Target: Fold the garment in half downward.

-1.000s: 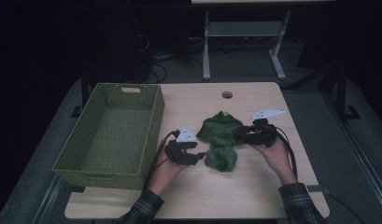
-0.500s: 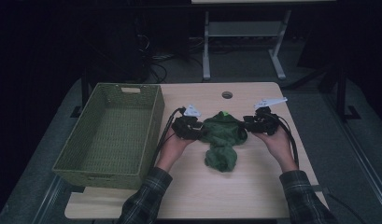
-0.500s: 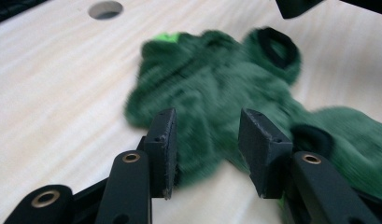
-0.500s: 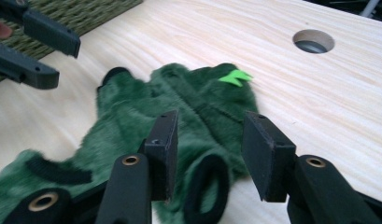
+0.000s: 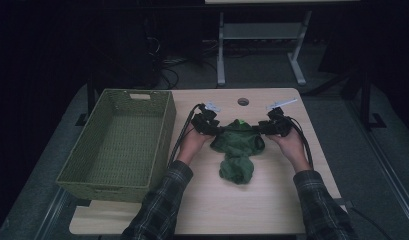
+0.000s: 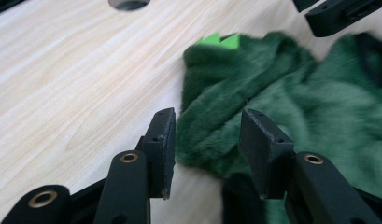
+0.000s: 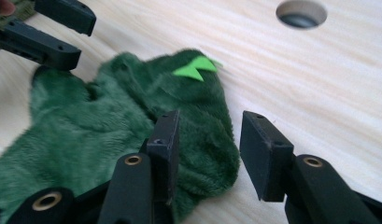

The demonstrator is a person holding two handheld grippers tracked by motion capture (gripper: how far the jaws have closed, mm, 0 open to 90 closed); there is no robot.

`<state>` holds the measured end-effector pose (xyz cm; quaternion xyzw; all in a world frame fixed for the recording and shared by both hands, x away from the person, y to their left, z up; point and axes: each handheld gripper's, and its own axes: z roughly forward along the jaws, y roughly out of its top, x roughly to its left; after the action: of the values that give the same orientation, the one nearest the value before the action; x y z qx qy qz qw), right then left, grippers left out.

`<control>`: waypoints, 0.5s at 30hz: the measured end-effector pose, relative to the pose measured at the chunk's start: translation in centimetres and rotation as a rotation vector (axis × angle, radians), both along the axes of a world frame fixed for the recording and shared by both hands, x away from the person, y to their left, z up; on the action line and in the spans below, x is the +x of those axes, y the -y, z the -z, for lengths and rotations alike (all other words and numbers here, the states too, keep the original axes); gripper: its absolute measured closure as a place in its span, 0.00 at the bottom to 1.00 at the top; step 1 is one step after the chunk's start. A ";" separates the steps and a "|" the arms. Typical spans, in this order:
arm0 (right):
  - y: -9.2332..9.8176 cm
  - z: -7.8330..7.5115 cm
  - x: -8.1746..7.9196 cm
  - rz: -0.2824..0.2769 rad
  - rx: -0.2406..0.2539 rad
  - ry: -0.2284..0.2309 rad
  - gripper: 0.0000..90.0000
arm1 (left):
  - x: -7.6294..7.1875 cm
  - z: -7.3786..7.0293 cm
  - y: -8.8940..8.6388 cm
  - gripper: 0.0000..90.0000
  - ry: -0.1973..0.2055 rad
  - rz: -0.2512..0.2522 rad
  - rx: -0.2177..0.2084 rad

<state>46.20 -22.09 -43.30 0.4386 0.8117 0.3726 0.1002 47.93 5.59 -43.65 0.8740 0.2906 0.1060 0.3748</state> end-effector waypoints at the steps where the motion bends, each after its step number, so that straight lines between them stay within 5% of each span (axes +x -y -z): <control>1: 0.0 0.2 0.1 -0.001 -0.002 -0.009 0.64 | 0.3 0.3 0.1 0.61 0.001 -0.001 0.010; 6: -0.3 1.7 0.8 -0.007 -0.012 -0.051 0.63 | 1.1 1.6 0.1 0.59 -0.008 0.001 0.028; 15: -0.9 3.0 1.4 -0.003 -0.063 -0.042 0.68 | 2.1 2.4 0.2 0.61 -0.023 0.016 0.043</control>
<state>47.58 -21.17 -46.29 0.4419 0.8255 0.3375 0.0964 50.00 5.35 -46.08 0.8853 0.2852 0.0993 0.3536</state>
